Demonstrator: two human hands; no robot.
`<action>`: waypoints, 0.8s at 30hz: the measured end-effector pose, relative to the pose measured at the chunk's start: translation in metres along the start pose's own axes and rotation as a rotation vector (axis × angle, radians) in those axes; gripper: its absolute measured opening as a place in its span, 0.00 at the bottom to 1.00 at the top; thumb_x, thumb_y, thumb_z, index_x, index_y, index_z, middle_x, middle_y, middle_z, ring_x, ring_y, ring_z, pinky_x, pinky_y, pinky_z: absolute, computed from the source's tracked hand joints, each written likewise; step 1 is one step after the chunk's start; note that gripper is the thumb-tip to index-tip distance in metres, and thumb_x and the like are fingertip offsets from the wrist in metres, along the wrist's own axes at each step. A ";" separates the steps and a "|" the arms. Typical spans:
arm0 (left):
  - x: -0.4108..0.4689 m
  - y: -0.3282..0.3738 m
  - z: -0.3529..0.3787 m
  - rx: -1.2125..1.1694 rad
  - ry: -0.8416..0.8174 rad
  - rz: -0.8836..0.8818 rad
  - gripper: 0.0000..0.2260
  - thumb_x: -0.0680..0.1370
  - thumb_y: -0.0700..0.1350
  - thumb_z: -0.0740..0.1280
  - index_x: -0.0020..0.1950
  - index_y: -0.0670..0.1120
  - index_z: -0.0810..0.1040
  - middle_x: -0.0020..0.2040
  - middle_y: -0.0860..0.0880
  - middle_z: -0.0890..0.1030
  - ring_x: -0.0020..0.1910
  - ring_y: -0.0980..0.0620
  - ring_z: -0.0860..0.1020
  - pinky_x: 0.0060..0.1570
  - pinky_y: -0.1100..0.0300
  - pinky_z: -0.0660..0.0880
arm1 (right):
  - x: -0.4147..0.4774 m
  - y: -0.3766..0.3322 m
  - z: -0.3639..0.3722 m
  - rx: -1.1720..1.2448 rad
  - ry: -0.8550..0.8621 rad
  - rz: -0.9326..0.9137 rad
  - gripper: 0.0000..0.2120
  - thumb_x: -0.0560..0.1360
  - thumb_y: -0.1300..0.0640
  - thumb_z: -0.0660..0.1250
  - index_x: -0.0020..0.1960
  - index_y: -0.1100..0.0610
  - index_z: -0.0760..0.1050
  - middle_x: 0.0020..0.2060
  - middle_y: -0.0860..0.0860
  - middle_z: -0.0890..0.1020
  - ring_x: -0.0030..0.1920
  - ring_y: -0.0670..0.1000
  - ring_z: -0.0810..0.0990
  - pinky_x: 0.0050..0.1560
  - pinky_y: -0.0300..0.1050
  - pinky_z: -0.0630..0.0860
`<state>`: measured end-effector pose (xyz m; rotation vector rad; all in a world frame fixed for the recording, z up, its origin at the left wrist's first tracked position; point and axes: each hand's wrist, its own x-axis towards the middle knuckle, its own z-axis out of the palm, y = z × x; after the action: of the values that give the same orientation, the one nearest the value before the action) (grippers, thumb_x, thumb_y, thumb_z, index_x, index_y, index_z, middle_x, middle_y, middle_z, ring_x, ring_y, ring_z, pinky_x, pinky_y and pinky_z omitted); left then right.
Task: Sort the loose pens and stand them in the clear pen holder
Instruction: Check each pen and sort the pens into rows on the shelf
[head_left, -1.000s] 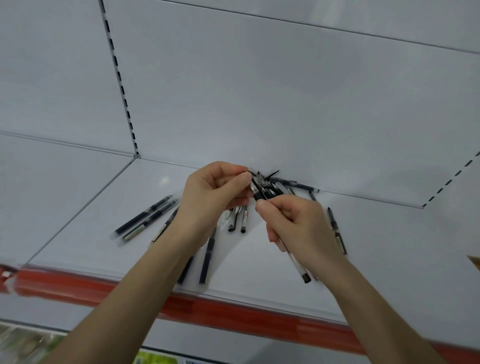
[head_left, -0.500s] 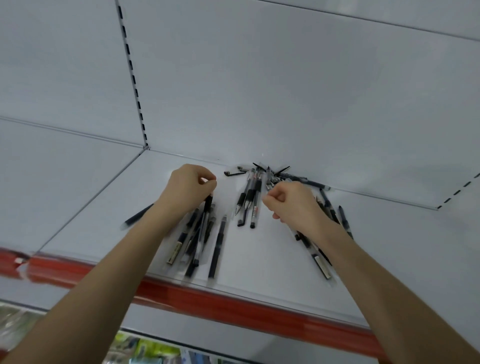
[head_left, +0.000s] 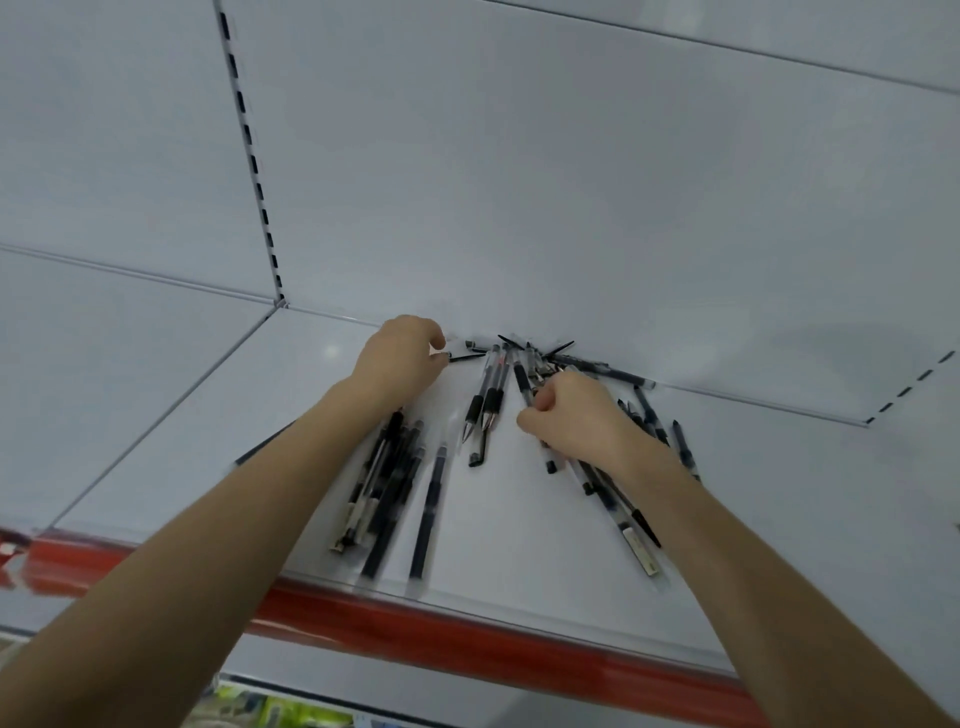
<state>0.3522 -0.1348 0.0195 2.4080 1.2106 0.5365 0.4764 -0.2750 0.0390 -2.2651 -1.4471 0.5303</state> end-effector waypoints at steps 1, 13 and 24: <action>0.006 0.002 0.004 0.023 -0.016 0.006 0.13 0.77 0.44 0.62 0.61 0.41 0.75 0.59 0.41 0.76 0.58 0.43 0.74 0.56 0.55 0.69 | -0.004 0.004 -0.002 0.048 0.039 -0.006 0.11 0.72 0.62 0.63 0.34 0.69 0.72 0.26 0.56 0.69 0.26 0.49 0.69 0.20 0.31 0.61; 0.027 0.003 0.010 0.132 -0.100 0.048 0.10 0.76 0.40 0.62 0.56 0.41 0.76 0.56 0.42 0.77 0.56 0.43 0.74 0.51 0.56 0.70 | -0.042 0.031 -0.018 0.339 0.203 0.012 0.05 0.76 0.60 0.60 0.42 0.56 0.72 0.29 0.49 0.80 0.22 0.39 0.72 0.24 0.29 0.67; -0.022 0.010 -0.025 -0.382 -0.020 0.153 0.06 0.74 0.40 0.68 0.42 0.51 0.76 0.41 0.52 0.79 0.42 0.53 0.77 0.41 0.68 0.72 | -0.048 0.027 -0.035 0.336 0.301 -0.194 0.10 0.73 0.62 0.64 0.37 0.49 0.75 0.20 0.46 0.69 0.23 0.44 0.64 0.25 0.31 0.65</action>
<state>0.3347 -0.1539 0.0428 2.1791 0.8301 0.7157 0.4963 -0.3333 0.0599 -1.8302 -1.2974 0.3252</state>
